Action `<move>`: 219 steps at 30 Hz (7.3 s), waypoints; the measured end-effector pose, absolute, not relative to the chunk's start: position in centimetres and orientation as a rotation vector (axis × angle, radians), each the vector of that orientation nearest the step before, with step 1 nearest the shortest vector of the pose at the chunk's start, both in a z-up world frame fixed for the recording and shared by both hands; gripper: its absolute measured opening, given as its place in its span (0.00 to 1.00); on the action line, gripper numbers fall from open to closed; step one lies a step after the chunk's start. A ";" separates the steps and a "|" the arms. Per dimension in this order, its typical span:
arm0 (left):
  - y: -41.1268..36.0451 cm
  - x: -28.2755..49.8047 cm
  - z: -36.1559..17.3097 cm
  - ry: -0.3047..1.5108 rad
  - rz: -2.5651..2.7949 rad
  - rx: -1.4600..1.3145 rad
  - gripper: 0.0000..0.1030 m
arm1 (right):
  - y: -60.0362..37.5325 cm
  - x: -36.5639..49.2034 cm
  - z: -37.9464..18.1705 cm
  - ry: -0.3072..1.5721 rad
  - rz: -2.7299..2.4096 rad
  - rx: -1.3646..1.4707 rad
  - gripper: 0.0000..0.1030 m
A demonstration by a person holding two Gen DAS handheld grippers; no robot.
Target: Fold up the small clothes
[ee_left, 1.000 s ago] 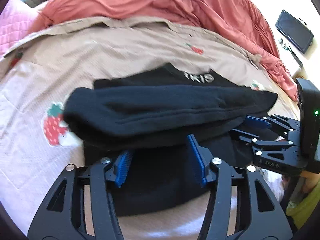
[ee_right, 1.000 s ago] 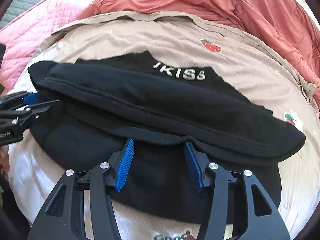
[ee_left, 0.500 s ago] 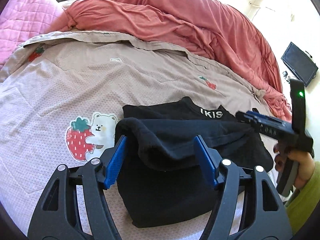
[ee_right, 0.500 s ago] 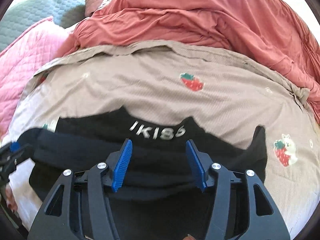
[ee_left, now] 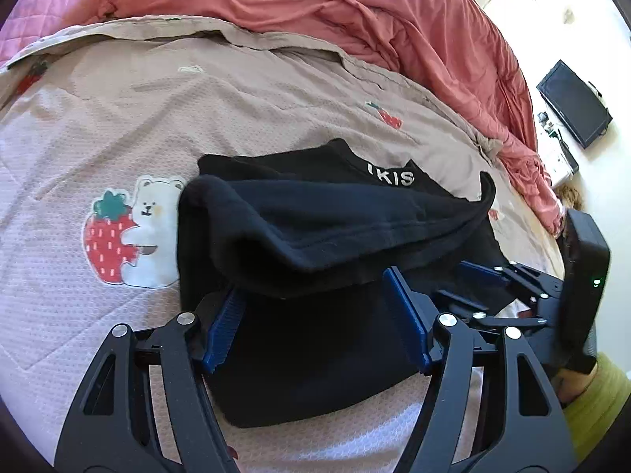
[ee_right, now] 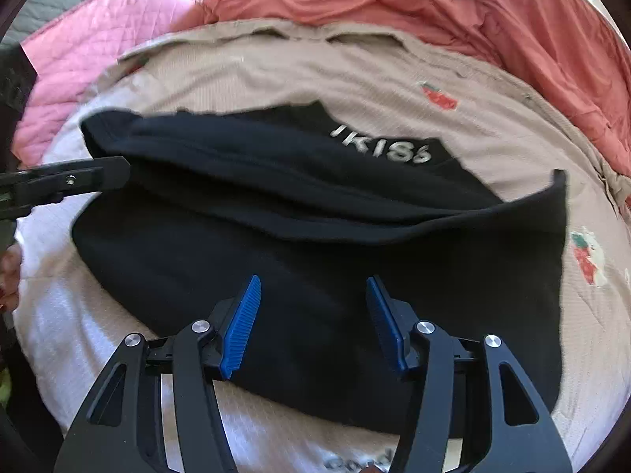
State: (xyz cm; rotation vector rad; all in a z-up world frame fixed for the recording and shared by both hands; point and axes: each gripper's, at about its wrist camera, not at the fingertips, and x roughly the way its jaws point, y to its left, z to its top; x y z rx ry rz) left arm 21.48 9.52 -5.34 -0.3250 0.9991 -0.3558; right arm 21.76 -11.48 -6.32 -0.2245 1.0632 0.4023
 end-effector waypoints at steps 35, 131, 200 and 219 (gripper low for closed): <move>11.9 19.5 -6.9 1.101 -0.233 -0.401 0.72 | -31.9 19.3 -4.7 0.990 0.056 0.208 0.65; 11.7 17.7 -4.6 1.126 -0.265 -0.274 0.33 | -25.7 14.6 0.5 0.869 0.112 0.127 0.88; 14.5 25.5 -10.5 1.100 -0.444 -0.897 0.38 | 0.0 14.0 -3.6 0.777 0.548 -0.307 0.08; 3.3 24.3 -1.2 0.968 -0.531 -0.736 0.24 | -10.8 12.4 0.9 0.710 0.444 -0.091 0.07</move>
